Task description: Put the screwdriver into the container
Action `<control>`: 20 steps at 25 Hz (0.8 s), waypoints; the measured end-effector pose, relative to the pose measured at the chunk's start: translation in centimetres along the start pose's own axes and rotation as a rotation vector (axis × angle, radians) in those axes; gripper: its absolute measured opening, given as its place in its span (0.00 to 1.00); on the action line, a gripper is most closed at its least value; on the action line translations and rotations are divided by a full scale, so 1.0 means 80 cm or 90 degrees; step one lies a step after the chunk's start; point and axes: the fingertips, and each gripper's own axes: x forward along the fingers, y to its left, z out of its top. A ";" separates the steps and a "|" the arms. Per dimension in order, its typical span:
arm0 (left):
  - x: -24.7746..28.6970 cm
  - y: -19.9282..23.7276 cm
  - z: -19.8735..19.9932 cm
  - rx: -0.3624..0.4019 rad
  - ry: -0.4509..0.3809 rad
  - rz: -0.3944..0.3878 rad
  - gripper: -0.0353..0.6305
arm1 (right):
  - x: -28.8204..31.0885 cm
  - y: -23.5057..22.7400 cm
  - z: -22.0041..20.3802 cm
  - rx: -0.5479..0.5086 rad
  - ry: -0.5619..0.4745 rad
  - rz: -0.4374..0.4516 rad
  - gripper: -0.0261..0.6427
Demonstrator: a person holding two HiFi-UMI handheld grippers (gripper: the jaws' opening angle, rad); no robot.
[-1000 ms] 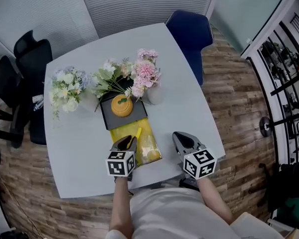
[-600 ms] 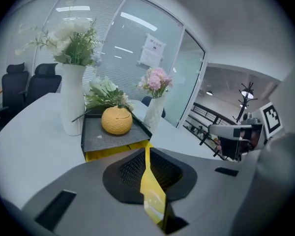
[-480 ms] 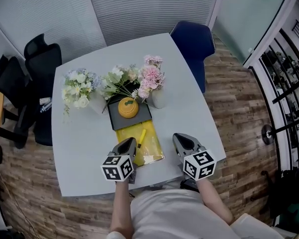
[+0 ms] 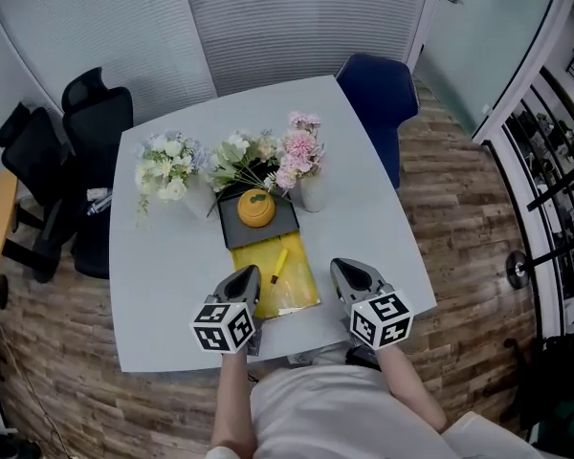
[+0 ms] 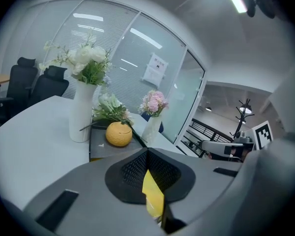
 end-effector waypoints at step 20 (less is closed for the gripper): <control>0.000 -0.012 -0.006 0.004 0.014 -0.023 0.06 | -0.006 0.006 -0.006 -0.010 0.013 0.004 0.06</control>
